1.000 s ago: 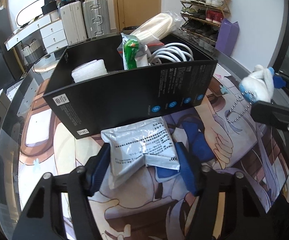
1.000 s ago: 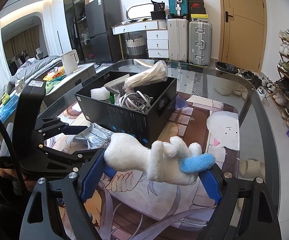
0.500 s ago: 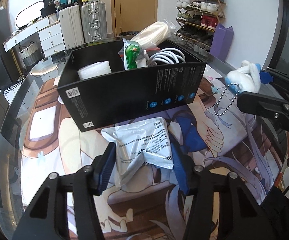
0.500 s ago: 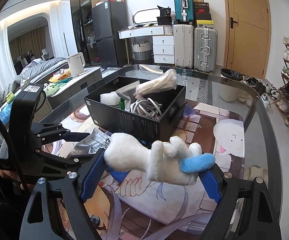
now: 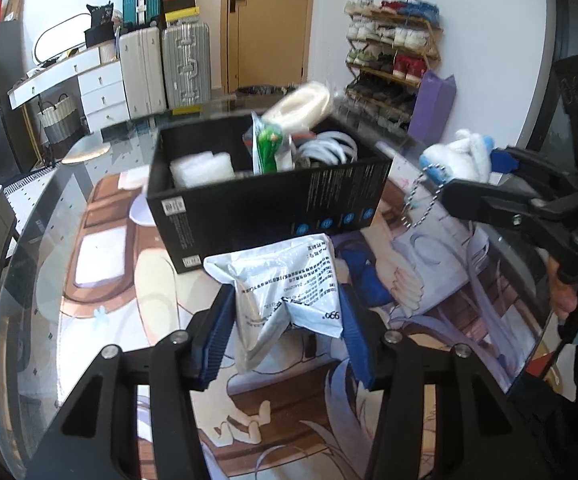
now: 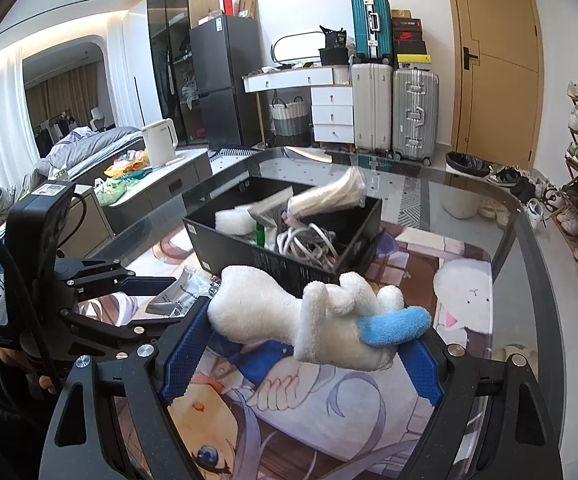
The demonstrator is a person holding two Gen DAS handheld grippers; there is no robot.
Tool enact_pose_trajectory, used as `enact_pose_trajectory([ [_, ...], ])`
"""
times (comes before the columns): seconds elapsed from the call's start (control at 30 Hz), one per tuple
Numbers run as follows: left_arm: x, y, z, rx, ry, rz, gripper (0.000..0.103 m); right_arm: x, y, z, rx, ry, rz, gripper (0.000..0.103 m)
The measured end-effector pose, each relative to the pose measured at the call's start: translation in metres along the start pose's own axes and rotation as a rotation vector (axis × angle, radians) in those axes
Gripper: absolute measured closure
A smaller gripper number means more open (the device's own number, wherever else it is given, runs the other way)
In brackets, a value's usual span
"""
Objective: Organize soft objects
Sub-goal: 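Carry the bunny and the packet over the black box with both grippers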
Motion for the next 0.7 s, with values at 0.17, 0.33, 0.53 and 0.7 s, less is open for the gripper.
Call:
enact_pose_trajectory([
  [0.17,0.021,-0.008,-0.002,0.002,-0.001,0.08,0.053,0.006,-0.008,-0.005,0.014,-0.01,0.041,0.016],
  [0.33,0.04,-0.02,-0.011,0.007,-0.016,0.155,0.053,0.008,-0.018,-0.005,0.021,-0.005,0.065,0.016],
  [0.53,0.046,-0.046,-0.03,0.037,-0.035,0.201,0.053,0.002,-0.034,-0.005,0.031,0.014,0.074,0.016],
  [0.7,0.035,-0.066,-0.048,0.066,-0.044,0.209,0.053,-0.008,-0.043,-0.004,0.028,0.039,0.07,0.016],
])
Point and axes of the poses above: each gripper's, at about its wrist camera, not at the fingertips, and x roughly against the way its jaws point, z to its right, y to its underside, the point moved 3 cm from there along -x, roughly the way its jaws point, and after that the axes turned 10 degrees about -z, right-handed, at the moved point
